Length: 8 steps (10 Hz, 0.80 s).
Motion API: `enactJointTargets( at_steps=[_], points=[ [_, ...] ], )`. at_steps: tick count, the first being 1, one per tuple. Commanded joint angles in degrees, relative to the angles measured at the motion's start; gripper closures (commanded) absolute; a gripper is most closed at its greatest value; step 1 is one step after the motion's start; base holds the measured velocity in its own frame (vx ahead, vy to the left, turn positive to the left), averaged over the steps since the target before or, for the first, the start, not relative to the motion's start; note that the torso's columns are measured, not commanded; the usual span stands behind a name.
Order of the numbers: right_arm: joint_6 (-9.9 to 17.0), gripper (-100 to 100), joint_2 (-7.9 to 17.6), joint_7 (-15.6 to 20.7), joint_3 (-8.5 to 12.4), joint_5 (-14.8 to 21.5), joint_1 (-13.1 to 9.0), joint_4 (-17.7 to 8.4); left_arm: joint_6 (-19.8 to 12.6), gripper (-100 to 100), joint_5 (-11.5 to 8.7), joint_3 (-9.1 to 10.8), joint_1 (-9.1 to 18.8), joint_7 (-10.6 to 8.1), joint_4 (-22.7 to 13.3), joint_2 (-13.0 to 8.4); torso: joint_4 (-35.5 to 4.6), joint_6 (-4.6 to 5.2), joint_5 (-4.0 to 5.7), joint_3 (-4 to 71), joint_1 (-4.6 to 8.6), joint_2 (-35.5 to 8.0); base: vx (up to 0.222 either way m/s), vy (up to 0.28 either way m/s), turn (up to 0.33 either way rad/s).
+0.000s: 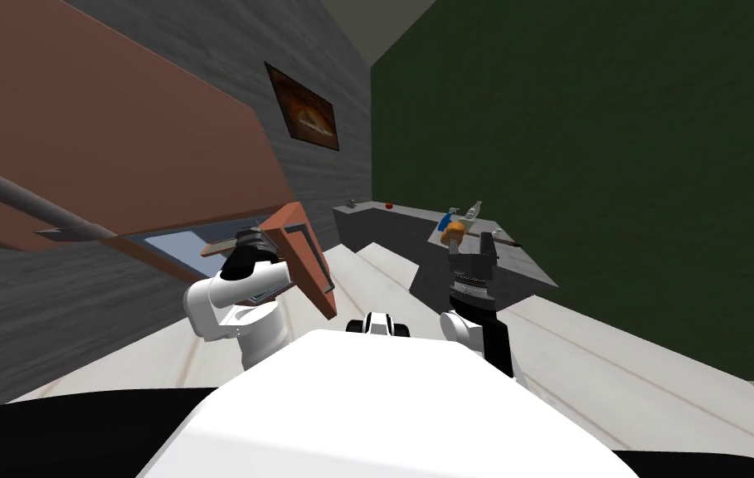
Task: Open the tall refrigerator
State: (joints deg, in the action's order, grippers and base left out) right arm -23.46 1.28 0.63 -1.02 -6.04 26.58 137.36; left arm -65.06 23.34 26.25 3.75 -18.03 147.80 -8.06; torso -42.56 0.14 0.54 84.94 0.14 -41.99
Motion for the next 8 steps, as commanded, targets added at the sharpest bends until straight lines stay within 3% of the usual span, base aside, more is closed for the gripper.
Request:
enactJointTargets(
  at_steps=[1,8],
  points=[
    [0.00,0,0.00,0.00,0.00,0.00,-0.01,0.00,0.55,100,2.12,1.30,0.74,-0.53,0.47,-0.52,0.09,0.16,-0.02,0.11,-0.01,0.08,0.144,-0.176,0.025],
    [0.00,0,0.00,0.00,0.00,0.00,0.00,0.00,0.03,100,5.75,3.95,0.54,-1.48,0.93,-0.62,0.17,0.10,-0.11,0.24,-0.33,0.29,0.183,-0.168,0.023]
  ],
)
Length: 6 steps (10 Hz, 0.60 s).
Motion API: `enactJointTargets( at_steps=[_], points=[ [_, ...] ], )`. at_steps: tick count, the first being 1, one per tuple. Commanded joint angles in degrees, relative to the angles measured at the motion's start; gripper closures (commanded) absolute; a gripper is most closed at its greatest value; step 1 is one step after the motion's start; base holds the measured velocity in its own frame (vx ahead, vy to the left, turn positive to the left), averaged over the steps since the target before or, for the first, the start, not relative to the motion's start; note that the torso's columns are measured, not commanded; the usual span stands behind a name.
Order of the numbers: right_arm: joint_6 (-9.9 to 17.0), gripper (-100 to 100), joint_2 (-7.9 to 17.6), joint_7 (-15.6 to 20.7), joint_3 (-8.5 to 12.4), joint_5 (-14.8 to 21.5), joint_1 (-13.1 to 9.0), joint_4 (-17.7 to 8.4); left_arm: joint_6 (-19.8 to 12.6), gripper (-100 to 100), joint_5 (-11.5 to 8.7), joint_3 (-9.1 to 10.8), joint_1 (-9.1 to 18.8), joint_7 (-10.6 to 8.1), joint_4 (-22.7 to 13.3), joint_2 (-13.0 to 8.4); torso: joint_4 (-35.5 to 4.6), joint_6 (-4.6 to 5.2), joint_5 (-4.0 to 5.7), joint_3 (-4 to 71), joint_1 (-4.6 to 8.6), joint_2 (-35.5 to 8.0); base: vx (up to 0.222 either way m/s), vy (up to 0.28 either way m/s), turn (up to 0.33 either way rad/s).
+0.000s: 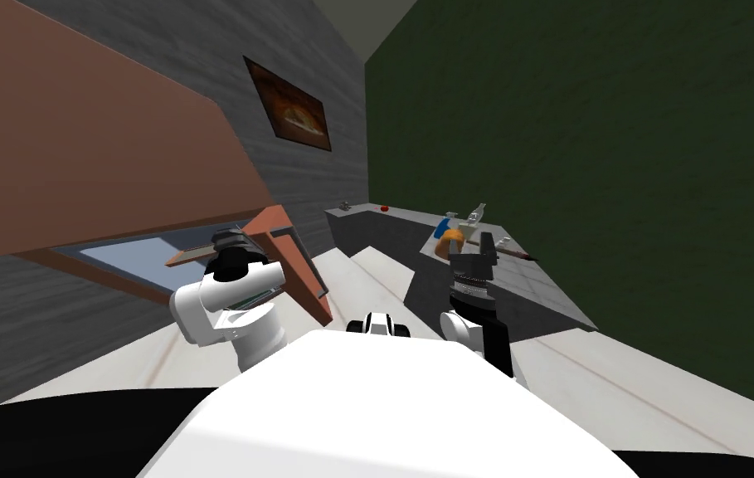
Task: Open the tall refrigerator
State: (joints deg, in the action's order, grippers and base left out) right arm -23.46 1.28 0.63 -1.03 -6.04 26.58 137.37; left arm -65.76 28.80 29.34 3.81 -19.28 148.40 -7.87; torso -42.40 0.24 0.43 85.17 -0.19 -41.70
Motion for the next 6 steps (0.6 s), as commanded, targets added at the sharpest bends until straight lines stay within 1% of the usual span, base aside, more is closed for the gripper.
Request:
enactJointTargets(
  at_steps=[1,2,3,4,5,6],
  points=[
    [0.00,0,0.00,0.00,0.00,0.00,-0.01,0.00,0.56,100,1.50,1.74,0.41,-0.54,0.48,-0.85,-0.03,0.01,-0.01,-0.08,-0.06,-0.16,0.213,-0.223,0.014],
    [0.00,0,0.00,0.00,0.00,0.00,0.00,0.00,0.39,100,2.71,2.63,0.35,-0.86,0.64,-0.89,-0.03,-0.06,0.03,-0.08,0.17,-0.09,0.247,-0.229,0.057],
    [0.00,0,0.00,0.00,0.00,0.00,0.01,0.00,0.39,100,2.71,2.63,0.35,-0.86,0.64,-0.89,-0.05,-0.10,0.11,-0.13,0.29,-0.19,0.196,-0.186,0.032],
    [0.00,0,0.00,0.00,0.00,0.00,0.00,0.00,0.22,100,3.92,3.51,0.29,-1.17,0.79,-0.93,-0.13,-0.04,0.14,-0.27,0.24,-0.45,0.227,-0.191,0.008],
    [0.00,0,0.00,0.00,0.00,0.00,0.00,0.00,0.22,100,3.92,3.51,0.29,-1.17,0.79,-0.93,-0.15,-0.12,0.13,-0.33,0.32,-0.48,0.197,-0.141,0.056],
    [0.00,0,0.01,0.00,0.01,0.00,0.00,0.00,0.05,100,5.13,4.39,0.22,-1.49,0.94,-0.96,-0.14,0.08,0.16,-0.35,0.30,-0.56,0.190,-0.162,0.079]
  ],
)
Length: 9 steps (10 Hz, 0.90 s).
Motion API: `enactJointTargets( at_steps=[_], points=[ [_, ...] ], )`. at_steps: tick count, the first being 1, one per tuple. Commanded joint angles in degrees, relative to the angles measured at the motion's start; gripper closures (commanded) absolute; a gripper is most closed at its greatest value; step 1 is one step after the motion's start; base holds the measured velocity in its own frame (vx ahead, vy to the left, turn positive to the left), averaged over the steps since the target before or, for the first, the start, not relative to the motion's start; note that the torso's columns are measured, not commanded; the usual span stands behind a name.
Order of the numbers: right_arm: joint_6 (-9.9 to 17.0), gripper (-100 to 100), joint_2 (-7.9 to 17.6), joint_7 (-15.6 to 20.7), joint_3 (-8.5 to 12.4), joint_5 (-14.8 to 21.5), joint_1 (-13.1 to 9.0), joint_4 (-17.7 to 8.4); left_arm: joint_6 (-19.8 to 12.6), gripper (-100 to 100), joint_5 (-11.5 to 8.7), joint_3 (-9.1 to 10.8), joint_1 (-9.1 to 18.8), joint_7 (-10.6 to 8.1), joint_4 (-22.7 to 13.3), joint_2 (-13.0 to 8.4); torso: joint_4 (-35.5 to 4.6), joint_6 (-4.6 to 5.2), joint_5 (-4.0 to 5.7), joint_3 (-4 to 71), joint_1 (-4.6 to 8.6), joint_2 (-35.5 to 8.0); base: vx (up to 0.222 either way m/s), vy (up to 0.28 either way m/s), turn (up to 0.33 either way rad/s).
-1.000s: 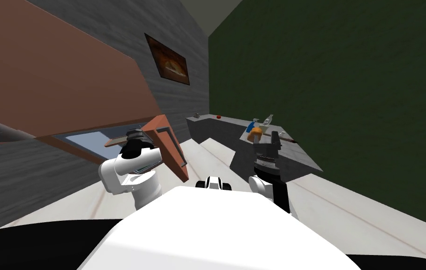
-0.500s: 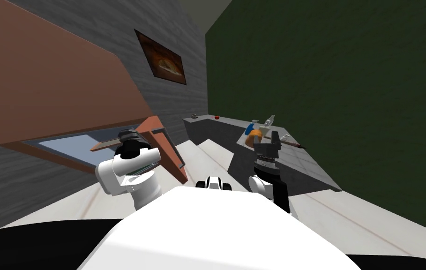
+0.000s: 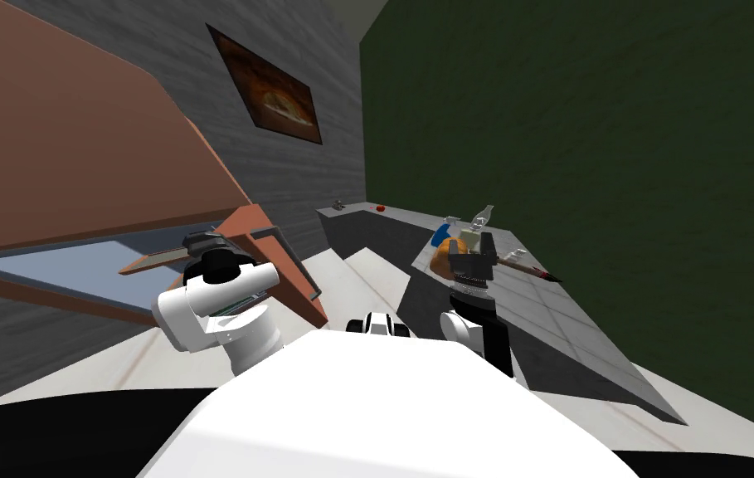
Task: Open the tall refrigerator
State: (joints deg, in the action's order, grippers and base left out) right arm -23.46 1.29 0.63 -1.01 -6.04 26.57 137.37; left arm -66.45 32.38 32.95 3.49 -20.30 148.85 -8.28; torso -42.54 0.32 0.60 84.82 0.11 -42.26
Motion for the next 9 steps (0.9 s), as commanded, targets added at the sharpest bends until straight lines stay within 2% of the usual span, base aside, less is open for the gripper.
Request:
enactJointTargets(
  at_steps=[1,2,3,5,9],
  points=[
    [0.00,0,0.00,0.00,0.00,0.00,0.00,-0.01,-0.33,100,1.18,0.55,0.35,-0.05,-0.01,-0.15,0.09,0.24,0.14,0.14,0.48,0.23,0.077,-0.077,0.088],
    [0.00,0,0.01,0.00,0.00,0.00,-0.02,0.00,-3.64,-100,1.95,1.11,1.71,0.38,-0.38,-2.29,0.12,0.32,0.19,0.08,0.60,0.10,-0.039,0.024,-0.095],
    [0.01,0,0.01,0.00,0.00,0.00,-0.04,-0.01,-3.93,-100,1.95,1.11,1.71,0.38,-0.38,-2.29,0.21,0.24,-0.18,-0.07,0.27,0.03,-0.049,0.034,-0.127],
    [0.01,0,0.01,0.00,0.00,0.00,-0.03,-0.01,-7.08,-100,2.45,1.35,3.30,0.79,-0.53,-4.63,0.29,-0.26,-0.65,-0.17,-0.25,0.09,-0.036,0.018,-0.096],
    [0.01,0,0.01,0.00,0.00,0.00,-0.03,-0.01,-13.37,-100,3.47,1.83,6.49,1.61,-0.82,-9.32,0.11,-0.30,-0.32,-0.09,-0.24,0.01,-0.054,0.018,-0.110]
  ],
)
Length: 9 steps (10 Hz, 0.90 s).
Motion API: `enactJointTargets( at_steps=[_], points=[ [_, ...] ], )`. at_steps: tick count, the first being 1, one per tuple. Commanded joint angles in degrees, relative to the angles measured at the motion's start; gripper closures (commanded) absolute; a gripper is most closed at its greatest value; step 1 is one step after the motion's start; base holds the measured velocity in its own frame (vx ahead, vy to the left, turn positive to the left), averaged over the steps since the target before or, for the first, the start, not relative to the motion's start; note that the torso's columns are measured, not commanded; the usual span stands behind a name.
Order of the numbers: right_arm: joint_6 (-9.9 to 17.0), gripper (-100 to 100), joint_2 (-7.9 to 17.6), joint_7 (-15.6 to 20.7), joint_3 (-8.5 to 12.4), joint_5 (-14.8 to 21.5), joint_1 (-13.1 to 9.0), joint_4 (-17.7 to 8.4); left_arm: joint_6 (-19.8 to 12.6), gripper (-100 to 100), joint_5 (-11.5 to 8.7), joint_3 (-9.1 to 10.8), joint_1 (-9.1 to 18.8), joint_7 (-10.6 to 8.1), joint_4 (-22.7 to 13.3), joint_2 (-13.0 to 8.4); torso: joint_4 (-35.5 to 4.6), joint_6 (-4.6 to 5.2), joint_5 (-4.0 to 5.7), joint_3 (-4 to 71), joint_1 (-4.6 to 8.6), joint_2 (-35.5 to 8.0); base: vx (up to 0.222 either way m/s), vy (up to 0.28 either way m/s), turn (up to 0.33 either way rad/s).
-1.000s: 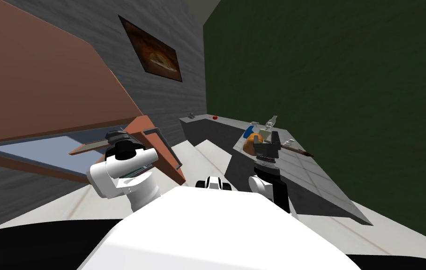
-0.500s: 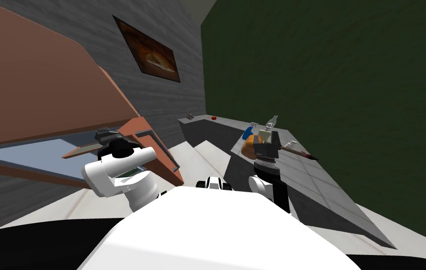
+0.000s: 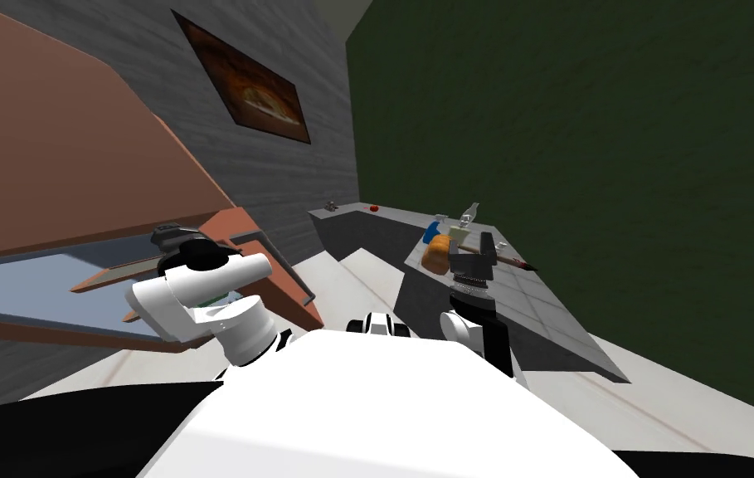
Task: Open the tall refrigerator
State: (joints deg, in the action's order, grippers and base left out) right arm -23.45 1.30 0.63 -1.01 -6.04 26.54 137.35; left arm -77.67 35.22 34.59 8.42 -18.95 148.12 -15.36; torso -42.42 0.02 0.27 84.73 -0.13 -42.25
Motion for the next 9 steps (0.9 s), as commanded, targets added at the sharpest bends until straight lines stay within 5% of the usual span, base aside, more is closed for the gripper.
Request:
enactJointTargets(
  at_steps=[1,2,3,4,9],
  points=[
    [0.00,0,0.00,0.00,0.00,0.00,0.00,0.00,-3.74,-100,0.87,0.32,2.35,0.47,-0.16,-3.42,-0.05,0.03,0.15,0.07,0.07,0.03,-0.062,0.023,-0.106],
    [0.00,0,0.00,0.00,0.00,0.00,0.00,0.00,-5.31,-100,1.12,0.44,3.15,0.67,-0.23,-4.59,-0.08,0.05,0.26,0.15,0.08,0.07,-0.062,0.016,-0.105],
    [0.00,0,0.00,0.00,0.00,0.00,0.00,0.00,-5.34,-100,1.01,0.13,2.26,0.69,-0.45,-3.10,-0.09,0.08,0.35,0.21,0.14,0.12,-0.031,0.009,-0.017],
    [0.00,0,0.00,0.00,0.00,0.00,0.01,0.00,-5.71,0,1.06,0.13,2.27,0.69,-0.53,-3.13,0.05,0.03,0.13,0.12,0.30,0.17,-0.010,0.003,0.010],
    [0.00,0,0.00,0.00,0.00,0.00,0.01,0.00,-5.96,0,1.03,0.15,2.12,0.70,-0.69,-2.93,0.10,-0.03,-0.22,-0.20,0.18,-0.10,0.000,0.000,0.000]
  ],
)
